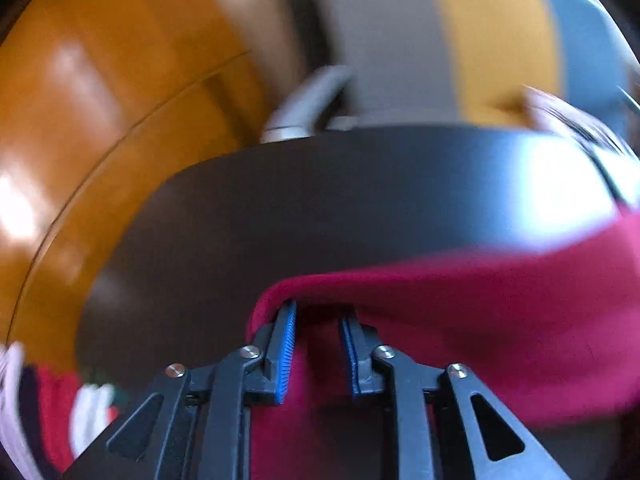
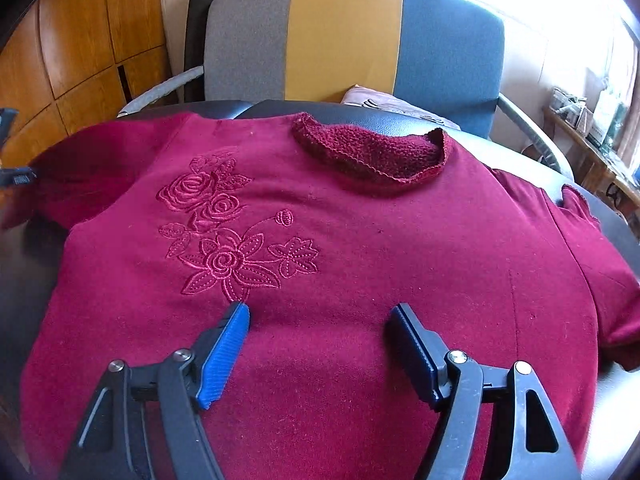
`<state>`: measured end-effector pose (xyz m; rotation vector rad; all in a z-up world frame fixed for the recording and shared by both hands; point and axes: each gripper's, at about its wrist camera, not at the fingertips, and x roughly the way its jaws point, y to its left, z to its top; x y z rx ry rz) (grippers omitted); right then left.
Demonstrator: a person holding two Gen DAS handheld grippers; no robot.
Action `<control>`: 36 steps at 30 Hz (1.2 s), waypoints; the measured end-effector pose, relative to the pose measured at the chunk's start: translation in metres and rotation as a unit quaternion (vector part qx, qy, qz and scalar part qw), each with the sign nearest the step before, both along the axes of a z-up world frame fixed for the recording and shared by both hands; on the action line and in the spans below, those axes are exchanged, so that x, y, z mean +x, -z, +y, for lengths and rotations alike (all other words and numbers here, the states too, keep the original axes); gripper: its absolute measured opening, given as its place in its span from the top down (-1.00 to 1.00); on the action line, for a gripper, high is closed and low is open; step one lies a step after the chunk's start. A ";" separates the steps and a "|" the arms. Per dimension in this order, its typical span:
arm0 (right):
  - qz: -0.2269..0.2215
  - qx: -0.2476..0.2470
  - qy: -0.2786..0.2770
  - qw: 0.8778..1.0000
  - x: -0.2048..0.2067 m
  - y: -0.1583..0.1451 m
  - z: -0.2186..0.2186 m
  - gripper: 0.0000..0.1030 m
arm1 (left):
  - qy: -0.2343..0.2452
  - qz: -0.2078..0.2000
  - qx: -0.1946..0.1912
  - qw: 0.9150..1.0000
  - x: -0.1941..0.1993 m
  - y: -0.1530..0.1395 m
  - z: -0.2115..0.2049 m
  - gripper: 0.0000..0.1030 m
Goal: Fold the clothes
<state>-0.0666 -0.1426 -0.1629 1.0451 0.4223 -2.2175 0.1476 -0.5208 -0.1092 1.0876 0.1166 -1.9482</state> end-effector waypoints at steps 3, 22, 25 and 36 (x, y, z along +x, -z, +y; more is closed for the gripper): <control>0.001 0.000 0.000 1.000 0.001 -0.002 -0.001 -0.46 | -0.014 0.035 0.008 0.999 0.014 -0.015 0.001 0.58; -0.018 -0.004 0.009 1.000 0.001 -0.006 -0.009 -0.52 | 0.066 0.028 0.077 0.994 -0.015 0.043 0.093 0.15; -0.034 -0.019 -0.003 0.999 0.012 -0.007 -0.029 -0.53 | 0.030 0.031 0.082 0.996 -0.004 0.045 0.064 0.14; -0.061 -0.044 -0.023 0.997 0.036 -0.010 -0.133 -0.90 | -0.036 -0.028 0.019 0.999 -0.015 0.059 -0.028 0.14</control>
